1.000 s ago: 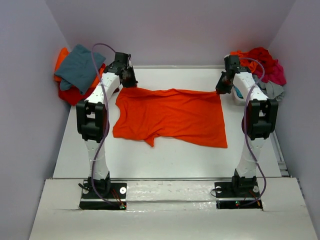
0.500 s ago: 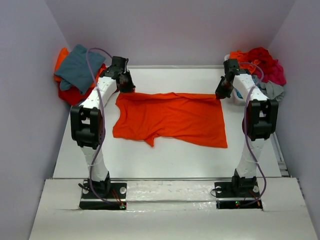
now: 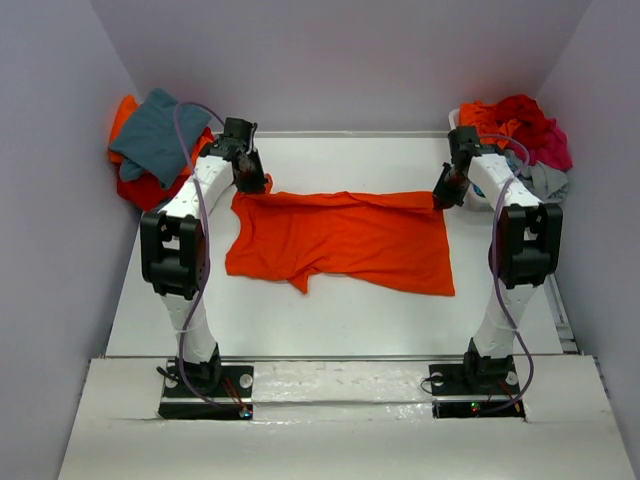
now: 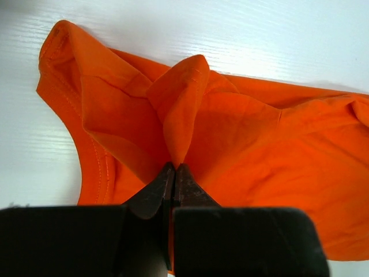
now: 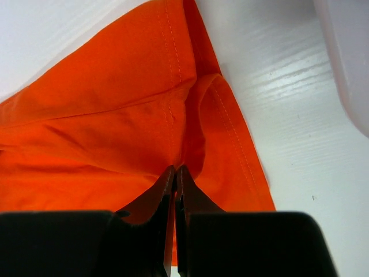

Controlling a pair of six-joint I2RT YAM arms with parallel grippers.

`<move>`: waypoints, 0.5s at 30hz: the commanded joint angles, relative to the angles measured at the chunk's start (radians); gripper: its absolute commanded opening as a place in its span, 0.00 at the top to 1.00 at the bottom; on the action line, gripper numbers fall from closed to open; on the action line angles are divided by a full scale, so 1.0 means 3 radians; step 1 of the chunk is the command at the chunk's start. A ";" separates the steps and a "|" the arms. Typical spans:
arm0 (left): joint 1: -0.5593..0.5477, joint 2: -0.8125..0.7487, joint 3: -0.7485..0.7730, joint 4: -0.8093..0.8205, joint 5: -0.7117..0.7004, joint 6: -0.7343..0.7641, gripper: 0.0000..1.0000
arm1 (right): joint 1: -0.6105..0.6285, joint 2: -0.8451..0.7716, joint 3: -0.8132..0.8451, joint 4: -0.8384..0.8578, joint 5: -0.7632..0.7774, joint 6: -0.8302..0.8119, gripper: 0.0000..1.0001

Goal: Fold and stack the t-shirts
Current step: Fold the flattened tshirt in 1/3 of the way

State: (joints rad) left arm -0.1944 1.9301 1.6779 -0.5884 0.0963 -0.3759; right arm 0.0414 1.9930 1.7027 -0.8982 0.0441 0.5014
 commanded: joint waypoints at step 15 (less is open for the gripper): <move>0.0009 -0.0349 -0.0526 -0.0109 0.0047 -0.0020 0.94 | 0.0026 -0.0216 -0.0465 -0.0023 -0.0121 -0.0071 0.73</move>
State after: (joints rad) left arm -0.1944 1.8980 1.5383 -0.6178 0.1009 -0.3767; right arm 0.0414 1.9732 1.5543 -0.9081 0.0174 0.4931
